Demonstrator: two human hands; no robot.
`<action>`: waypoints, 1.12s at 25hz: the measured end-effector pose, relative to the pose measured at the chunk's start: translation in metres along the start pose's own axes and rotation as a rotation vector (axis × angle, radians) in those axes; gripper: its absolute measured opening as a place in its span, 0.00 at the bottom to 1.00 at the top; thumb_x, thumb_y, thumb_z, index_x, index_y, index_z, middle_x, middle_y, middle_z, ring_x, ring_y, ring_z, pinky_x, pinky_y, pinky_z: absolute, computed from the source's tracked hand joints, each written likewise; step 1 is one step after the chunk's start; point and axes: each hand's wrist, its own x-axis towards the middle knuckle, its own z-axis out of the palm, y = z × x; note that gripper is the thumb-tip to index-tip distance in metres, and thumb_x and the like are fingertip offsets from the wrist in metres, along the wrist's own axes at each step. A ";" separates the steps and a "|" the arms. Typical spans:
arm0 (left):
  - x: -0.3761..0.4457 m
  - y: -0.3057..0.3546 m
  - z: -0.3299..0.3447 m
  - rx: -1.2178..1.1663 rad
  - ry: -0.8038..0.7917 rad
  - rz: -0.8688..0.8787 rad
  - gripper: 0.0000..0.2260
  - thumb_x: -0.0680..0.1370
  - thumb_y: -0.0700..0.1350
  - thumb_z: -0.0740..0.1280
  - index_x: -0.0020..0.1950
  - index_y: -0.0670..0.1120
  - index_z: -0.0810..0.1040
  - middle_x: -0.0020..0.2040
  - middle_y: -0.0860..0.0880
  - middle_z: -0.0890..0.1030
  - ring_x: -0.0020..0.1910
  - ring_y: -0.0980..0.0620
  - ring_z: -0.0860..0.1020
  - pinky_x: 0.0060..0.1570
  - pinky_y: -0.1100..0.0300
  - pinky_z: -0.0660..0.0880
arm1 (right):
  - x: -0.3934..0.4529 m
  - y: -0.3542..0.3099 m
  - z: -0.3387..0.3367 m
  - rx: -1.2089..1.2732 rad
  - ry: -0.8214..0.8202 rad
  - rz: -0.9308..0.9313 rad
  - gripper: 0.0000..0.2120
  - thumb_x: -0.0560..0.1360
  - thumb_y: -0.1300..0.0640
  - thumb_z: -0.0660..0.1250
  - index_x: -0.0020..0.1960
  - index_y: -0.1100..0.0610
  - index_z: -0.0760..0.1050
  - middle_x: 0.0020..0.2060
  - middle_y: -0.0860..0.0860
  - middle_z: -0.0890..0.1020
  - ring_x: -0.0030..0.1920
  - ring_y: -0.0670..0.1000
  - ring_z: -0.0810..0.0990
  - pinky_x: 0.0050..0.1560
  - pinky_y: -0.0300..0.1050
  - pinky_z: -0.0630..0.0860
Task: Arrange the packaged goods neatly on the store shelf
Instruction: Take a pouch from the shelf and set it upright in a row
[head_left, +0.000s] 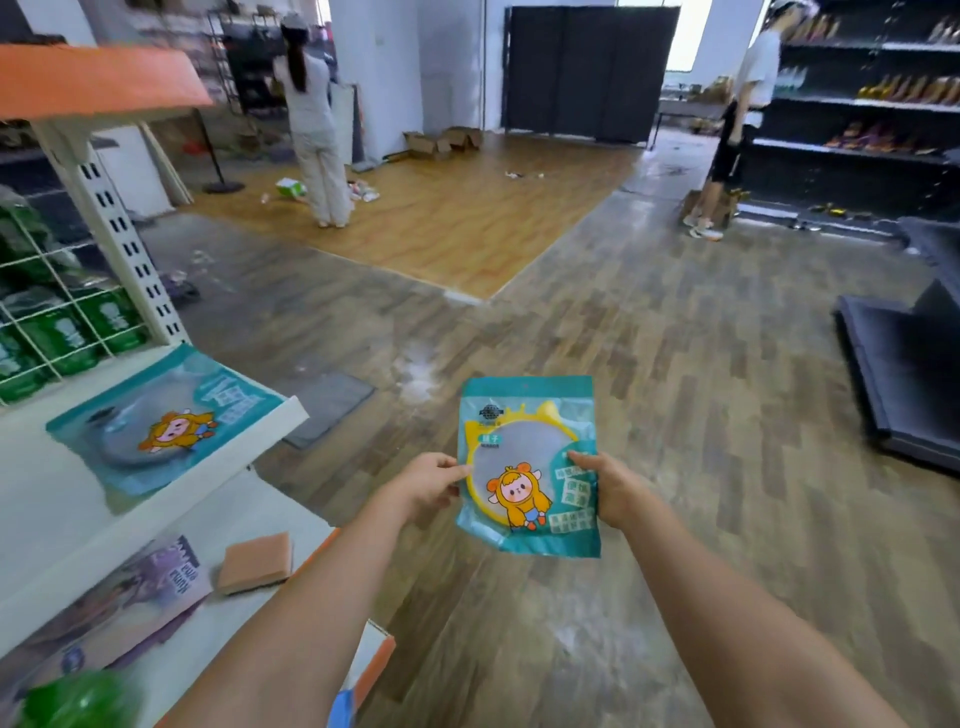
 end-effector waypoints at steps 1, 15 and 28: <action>0.004 0.006 0.000 -0.063 0.021 -0.002 0.06 0.78 0.46 0.66 0.47 0.44 0.75 0.43 0.47 0.80 0.39 0.52 0.77 0.44 0.60 0.74 | 0.011 -0.015 0.001 -0.038 -0.039 -0.009 0.04 0.75 0.62 0.66 0.48 0.60 0.72 0.38 0.55 0.79 0.36 0.53 0.78 0.37 0.47 0.75; -0.054 0.032 -0.097 -0.540 0.557 0.015 0.05 0.79 0.40 0.64 0.43 0.45 0.73 0.39 0.49 0.79 0.37 0.54 0.78 0.39 0.64 0.77 | 0.057 -0.095 0.161 -0.311 -0.509 -0.090 0.12 0.80 0.51 0.59 0.46 0.59 0.72 0.38 0.54 0.75 0.37 0.51 0.74 0.37 0.44 0.71; -0.093 -0.008 -0.241 -0.681 0.943 -0.096 0.12 0.79 0.37 0.63 0.62 0.36 0.73 0.37 0.48 0.78 0.36 0.53 0.75 0.32 0.64 0.74 | 0.073 -0.094 0.332 -0.575 -0.618 -0.190 0.13 0.81 0.52 0.56 0.43 0.56 0.73 0.42 0.52 0.79 0.38 0.49 0.78 0.39 0.42 0.73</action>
